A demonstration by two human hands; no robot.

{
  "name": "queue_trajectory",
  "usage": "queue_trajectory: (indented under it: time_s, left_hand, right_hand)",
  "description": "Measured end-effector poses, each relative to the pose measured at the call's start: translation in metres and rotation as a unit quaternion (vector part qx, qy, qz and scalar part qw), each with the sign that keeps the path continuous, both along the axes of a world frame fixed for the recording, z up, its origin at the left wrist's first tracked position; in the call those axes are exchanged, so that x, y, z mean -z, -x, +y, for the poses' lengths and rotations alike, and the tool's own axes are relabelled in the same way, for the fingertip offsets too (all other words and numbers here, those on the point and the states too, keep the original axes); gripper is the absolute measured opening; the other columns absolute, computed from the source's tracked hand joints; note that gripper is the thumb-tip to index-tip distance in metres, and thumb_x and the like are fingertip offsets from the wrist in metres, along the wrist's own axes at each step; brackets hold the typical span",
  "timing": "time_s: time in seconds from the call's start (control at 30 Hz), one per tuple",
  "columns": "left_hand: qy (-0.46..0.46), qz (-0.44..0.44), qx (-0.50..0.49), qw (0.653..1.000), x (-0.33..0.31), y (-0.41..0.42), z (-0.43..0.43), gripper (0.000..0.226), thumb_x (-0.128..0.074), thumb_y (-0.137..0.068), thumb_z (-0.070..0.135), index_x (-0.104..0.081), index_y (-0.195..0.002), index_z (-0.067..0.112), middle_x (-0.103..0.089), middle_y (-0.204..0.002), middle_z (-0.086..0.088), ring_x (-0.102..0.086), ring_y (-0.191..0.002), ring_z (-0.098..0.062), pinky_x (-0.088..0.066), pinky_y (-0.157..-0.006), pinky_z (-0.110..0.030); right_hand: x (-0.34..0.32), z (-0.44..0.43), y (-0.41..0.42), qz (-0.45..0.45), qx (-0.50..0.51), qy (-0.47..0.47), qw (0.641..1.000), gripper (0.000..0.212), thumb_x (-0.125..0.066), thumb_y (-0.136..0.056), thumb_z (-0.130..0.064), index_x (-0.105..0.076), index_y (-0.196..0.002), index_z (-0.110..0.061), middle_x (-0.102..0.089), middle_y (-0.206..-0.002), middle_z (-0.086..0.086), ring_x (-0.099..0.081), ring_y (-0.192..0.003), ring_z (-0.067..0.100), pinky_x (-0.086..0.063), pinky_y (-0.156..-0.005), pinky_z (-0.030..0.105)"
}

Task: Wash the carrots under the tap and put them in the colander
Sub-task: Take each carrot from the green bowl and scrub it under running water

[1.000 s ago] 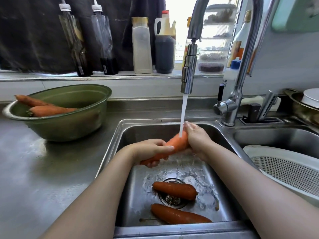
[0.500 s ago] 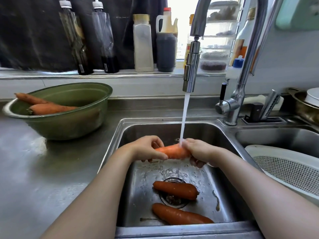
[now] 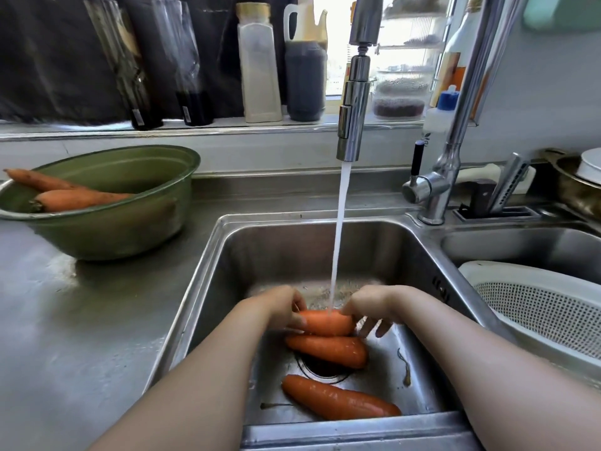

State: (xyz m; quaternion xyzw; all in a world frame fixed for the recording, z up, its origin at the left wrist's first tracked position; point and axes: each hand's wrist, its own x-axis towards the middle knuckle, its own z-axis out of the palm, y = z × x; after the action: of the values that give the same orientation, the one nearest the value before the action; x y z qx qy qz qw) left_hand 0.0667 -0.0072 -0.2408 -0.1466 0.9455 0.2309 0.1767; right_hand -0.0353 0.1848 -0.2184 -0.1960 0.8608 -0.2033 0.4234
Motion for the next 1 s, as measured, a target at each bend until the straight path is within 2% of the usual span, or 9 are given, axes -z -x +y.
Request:
queue_trajectory:
  time_s: [0.13,0.2,0.27,0.33,0.43,0.63,0.8,0.9,1.0]
  left_hand:
    - [-0.008,-0.051,0.012,0.999,-0.007,-0.001,0.011,0.046,-0.076,-0.091,0.036,-0.063,-0.135,0.029,-0.064,-0.137,0.003,-0.063,-0.12,-0.019,-0.051,-0.099,-0.03]
    - [-0.025,-0.032,-0.01,0.999,-0.019,-0.004,0.013,0.049,-0.073,-0.093,0.043,-0.062,-0.138,0.028,-0.063,-0.138,0.003,-0.061,-0.121,-0.018,-0.049,-0.102,-0.03]
    - [-0.043,0.01,-0.032,0.999,-0.034,-0.009,0.014,0.048,-0.071,-0.094,0.046,-0.063,-0.137,0.026,-0.065,-0.135,0.003,-0.062,-0.119,-0.016,-0.048,-0.107,-0.033]
    - [-0.048,0.034,-0.039,0.998,-0.053,-0.014,0.014,0.044,-0.069,-0.095,0.047,-0.066,-0.133,0.025,-0.069,-0.129,0.004,-0.064,-0.114,-0.014,-0.05,-0.106,-0.036]
    - [-0.04,0.05,-0.043,0.997,-0.083,-0.022,0.014,0.035,-0.066,-0.098,0.044,-0.071,-0.126,0.024,-0.071,-0.121,0.004,-0.065,-0.108,-0.012,-0.052,-0.102,-0.035]
    - [0.036,0.094,-0.041,0.994,-0.148,-0.043,-0.002,0.029,-0.066,-0.096,0.046,-0.076,-0.116,0.028,-0.075,-0.114,0.003,-0.068,-0.105,-0.015,-0.053,-0.099,-0.034]
    - [0.03,0.192,-0.066,0.979,-0.213,-0.073,-0.038,0.021,-0.069,-0.096,0.039,-0.075,-0.109,0.024,-0.072,-0.091,0.009,-0.065,-0.084,-0.011,-0.052,-0.081,-0.029]
    - [0.055,0.267,-0.096,0.957,-0.249,-0.09,-0.067,0.01,-0.067,-0.097,0.03,-0.074,-0.104,0.026,-0.072,-0.099,0.007,-0.066,-0.092,-0.013,-0.048,-0.082,-0.028]
    - [0.081,0.282,-0.122,0.948,-0.267,-0.102,-0.108,0.008,-0.064,-0.097,0.025,-0.071,-0.095,0.029,-0.071,-0.095,0.006,-0.065,-0.09,-0.015,-0.051,-0.084,-0.031]
  right_hand:
    - [-0.016,0.0,-0.006,0.062,-0.053,-0.058,0.995,0.029,-0.05,-0.105,-0.034,-0.063,-0.122,-0.014,-0.06,-0.122,0.001,-0.07,-0.109,0.022,-0.058,-0.092,0.04]
    - [-0.029,-0.001,-0.016,0.091,-0.091,-0.088,0.988,0.035,-0.049,-0.107,-0.034,-0.063,-0.126,-0.009,-0.06,-0.128,0.007,-0.07,-0.106,0.024,-0.061,-0.076,0.033]
    - [-0.042,-0.003,-0.024,0.111,-0.117,-0.107,0.981,0.04,-0.047,-0.109,-0.035,-0.06,-0.133,-0.006,-0.062,-0.133,0.013,-0.067,-0.095,0.024,-0.053,-0.056,0.025]
    - [-0.054,-0.006,-0.032,0.121,-0.122,-0.105,0.98,0.042,-0.048,-0.109,-0.04,-0.061,-0.135,-0.009,-0.067,-0.13,0.013,-0.071,-0.09,0.025,-0.056,-0.062,0.028]
    - [-0.075,-0.014,-0.043,0.115,-0.119,-0.071,0.984,0.044,-0.05,-0.106,-0.047,-0.066,-0.129,-0.014,-0.074,-0.113,0.007,-0.076,-0.094,0.025,-0.062,-0.084,0.038]
    - [-0.125,-0.038,-0.069,0.116,-0.122,0.035,0.985,0.039,-0.049,-0.108,-0.039,-0.066,-0.121,-0.007,-0.074,-0.095,0.008,-0.074,-0.071,0.022,-0.058,-0.058,0.031]
    - [-0.186,-0.08,-0.092,0.225,-0.128,0.136,0.956,0.031,-0.053,-0.106,-0.034,-0.069,-0.106,-0.007,-0.078,-0.092,0.017,-0.077,-0.079,0.037,-0.062,-0.067,0.045]
    - [-0.222,-0.121,-0.105,0.26,-0.135,0.178,0.939,0.029,-0.052,-0.104,-0.028,-0.068,-0.107,-0.005,-0.077,-0.099,0.015,-0.074,-0.074,0.033,-0.056,-0.055,0.033]
    - [-0.243,-0.162,-0.114,0.322,-0.158,0.196,0.913,0.029,-0.053,-0.101,-0.023,-0.073,-0.104,-0.003,-0.077,-0.101,0.017,-0.074,-0.089,0.034,-0.057,-0.07,0.036]
